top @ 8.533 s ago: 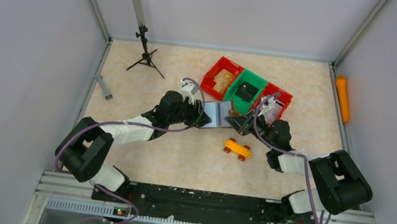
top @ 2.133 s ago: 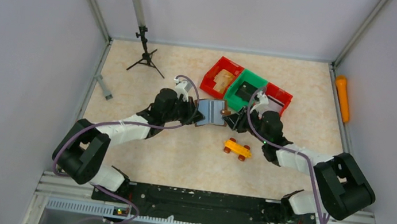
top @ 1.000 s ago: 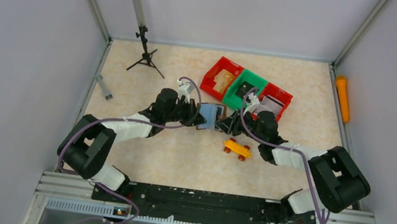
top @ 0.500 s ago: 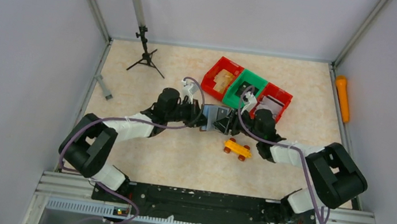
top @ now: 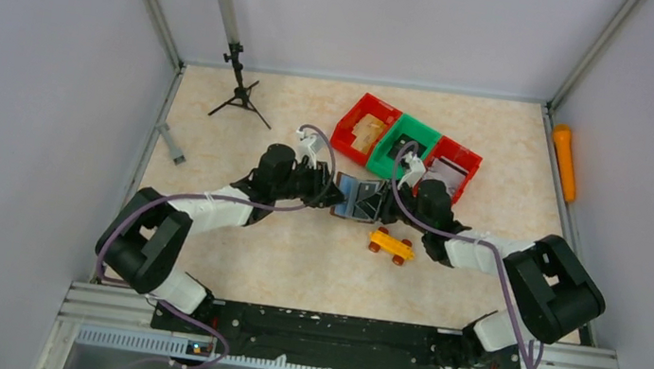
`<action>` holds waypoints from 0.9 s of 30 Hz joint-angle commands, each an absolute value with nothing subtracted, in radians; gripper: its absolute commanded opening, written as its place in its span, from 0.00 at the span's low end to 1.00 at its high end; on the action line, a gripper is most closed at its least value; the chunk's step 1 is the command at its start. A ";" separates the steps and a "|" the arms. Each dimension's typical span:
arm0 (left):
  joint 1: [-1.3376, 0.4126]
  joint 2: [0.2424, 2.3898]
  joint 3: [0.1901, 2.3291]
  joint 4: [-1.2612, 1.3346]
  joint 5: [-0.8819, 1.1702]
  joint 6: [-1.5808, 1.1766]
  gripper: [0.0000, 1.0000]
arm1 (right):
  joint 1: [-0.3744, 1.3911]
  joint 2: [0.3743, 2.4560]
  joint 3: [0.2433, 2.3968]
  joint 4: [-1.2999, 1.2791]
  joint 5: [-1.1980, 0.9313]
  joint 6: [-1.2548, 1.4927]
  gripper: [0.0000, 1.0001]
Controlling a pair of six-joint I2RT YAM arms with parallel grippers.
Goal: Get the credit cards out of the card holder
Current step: Remove the credit card from the card holder.
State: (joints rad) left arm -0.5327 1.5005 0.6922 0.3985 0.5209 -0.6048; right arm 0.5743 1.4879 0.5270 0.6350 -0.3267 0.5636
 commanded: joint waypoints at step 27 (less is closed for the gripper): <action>-0.530 1.578 0.833 0.227 0.429 -0.567 0.65 | 0.579 1.500 0.605 0.535 -0.204 0.568 0.06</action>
State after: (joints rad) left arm -0.5308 1.5513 0.7788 0.2619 0.4362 -0.5812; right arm 0.5743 1.4887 0.5579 0.5354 -0.2462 0.5587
